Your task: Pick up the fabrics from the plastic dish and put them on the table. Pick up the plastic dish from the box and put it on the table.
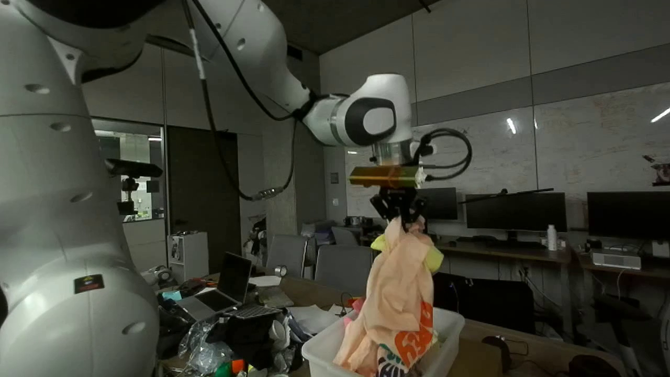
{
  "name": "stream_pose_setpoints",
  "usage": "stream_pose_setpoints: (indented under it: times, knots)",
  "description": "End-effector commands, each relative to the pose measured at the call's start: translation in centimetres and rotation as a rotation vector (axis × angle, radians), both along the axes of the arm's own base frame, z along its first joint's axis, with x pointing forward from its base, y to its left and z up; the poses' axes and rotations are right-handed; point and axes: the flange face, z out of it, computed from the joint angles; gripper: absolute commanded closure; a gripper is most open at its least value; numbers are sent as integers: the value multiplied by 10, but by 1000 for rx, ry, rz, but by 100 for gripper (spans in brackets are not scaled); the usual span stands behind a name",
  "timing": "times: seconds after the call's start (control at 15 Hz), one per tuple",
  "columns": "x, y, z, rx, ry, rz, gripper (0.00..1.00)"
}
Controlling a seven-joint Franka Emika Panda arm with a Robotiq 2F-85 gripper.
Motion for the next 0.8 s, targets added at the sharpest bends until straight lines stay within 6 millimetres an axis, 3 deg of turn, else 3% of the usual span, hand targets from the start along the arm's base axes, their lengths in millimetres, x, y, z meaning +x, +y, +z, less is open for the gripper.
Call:
stream_pose_setpoints:
  times: [0.0,0.2,0.4,0.53,0.73]
  knots:
    - [-20,16,73,-19,-88,-31,96]
    - [-30,33,117,-12,-156,-35,96]
    - [-37,50,147,-11,-207,-28,96]
    - [-39,64,156,8,-191,11,96]
    - [-36,99,153,75,-76,139,96]
